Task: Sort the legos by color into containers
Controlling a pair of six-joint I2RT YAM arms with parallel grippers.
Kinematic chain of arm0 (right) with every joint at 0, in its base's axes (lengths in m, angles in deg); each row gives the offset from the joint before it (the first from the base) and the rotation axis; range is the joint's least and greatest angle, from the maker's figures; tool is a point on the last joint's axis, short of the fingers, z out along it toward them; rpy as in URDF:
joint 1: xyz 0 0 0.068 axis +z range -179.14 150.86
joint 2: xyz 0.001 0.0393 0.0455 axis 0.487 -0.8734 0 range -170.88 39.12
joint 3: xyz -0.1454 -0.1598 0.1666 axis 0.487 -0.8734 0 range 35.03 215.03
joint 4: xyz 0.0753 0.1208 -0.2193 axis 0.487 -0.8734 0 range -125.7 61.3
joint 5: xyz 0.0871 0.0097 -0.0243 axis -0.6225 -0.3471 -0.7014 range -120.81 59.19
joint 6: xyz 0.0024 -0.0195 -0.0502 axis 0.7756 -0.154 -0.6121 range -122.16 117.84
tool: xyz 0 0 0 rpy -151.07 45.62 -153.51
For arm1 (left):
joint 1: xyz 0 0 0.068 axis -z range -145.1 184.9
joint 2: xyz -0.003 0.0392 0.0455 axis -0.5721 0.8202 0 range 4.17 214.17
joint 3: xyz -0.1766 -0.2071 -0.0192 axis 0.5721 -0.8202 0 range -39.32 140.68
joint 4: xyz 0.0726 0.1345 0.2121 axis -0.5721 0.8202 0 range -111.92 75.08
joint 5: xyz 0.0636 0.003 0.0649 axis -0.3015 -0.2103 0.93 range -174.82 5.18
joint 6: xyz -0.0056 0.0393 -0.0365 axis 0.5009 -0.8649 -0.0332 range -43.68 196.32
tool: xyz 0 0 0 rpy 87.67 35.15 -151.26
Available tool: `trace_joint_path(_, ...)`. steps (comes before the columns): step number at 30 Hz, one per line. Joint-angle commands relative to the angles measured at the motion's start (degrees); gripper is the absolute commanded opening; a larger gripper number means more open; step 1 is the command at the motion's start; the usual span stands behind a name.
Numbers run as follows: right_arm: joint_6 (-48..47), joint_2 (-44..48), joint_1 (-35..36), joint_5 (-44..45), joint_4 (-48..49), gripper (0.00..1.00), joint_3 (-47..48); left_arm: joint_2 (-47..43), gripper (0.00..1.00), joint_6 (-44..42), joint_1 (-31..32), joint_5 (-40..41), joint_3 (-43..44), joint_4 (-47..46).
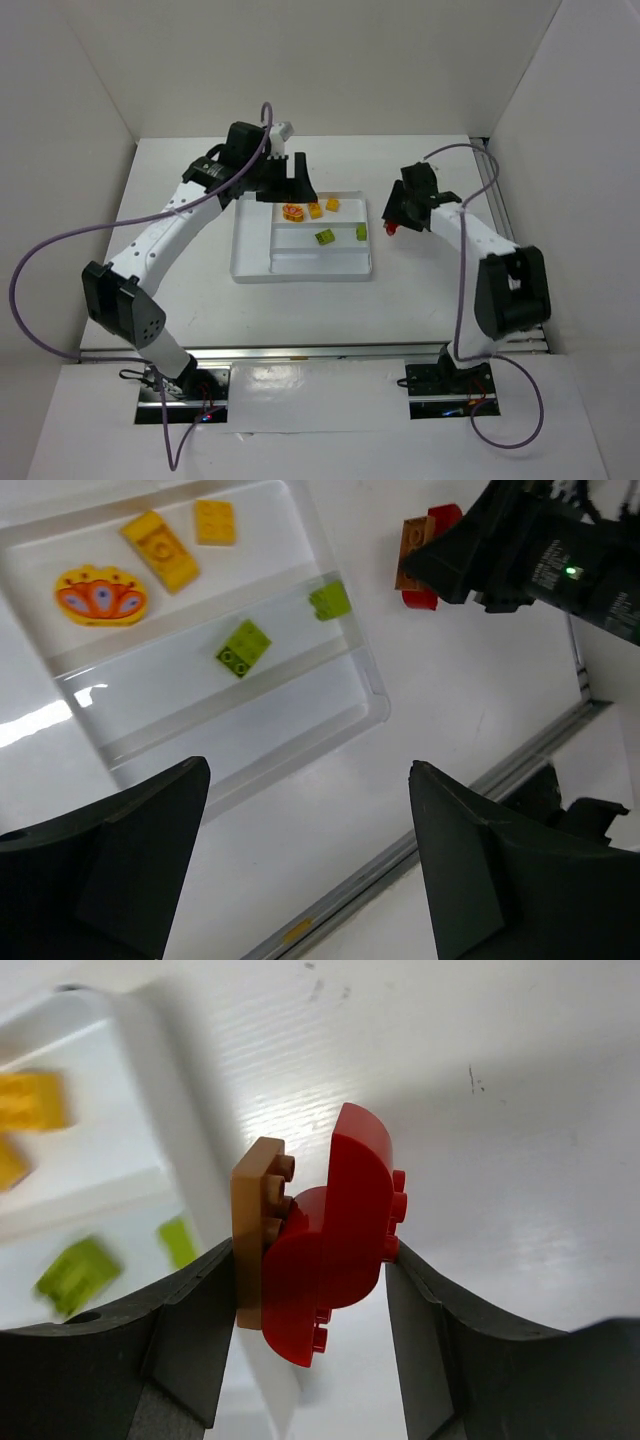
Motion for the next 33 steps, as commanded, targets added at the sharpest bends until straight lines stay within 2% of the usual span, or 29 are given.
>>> trace_joint_path(1, -8.08, 13.77, 1.59, -5.92, 7.19, 0.46, -4.91, 3.05, 0.93, 0.0, 0.32, -8.45, 3.53, -4.06)
trace_joint_path(2, -8.08, 18.76, 1.6, -7.24, 7.8, 0.46, -6.15, 4.1, 0.93, 0.61, -0.46, -10.39, 4.84, -4.59)
trace_joint_path(6, -14.04, 27.92, 2.21, -17.16, 7.2, 0.46, -8.62, 9.03, 0.93, 0.62, -1.26, -18.21, 9.23, -5.83)
trace_joint_path(9, -17.48, 31.1, 4.58, -23.94, 4.57, 0.46, -7.31, 11.93, 0.93, 0.01, -0.56, -24.54, 13.01, -7.23)
trace_joint_path(13, -20.82, 31.73, 7.48, -24.48, 0.18, 0.46, -3.89, 14.13, 0.93, -0.61, -0.03, -31.04, 16.72, -8.03)
trace_joint_path(19, -22.76, 31.2, 10.29, -22.91, -1.24, 0.46, -1.86, 15.71, 0.96, -1.14, 1.55, -36.24, 17.25, -9.78)
trace_joint_path(23, -22.76, 31.82, 10.3, -22.27, -0.36, 0.46, -1.24, 16.51, 0.92, -1.67, 1.55, -32.04, 16.91, -7.76)
trace_joint_path(33, -22.76, 31.29, 10.83, -24.66, 0.25, 0.46, -0.71, 19.32, 0.96, -0.36, 3.22, -38.34, 15.59, -10.39)
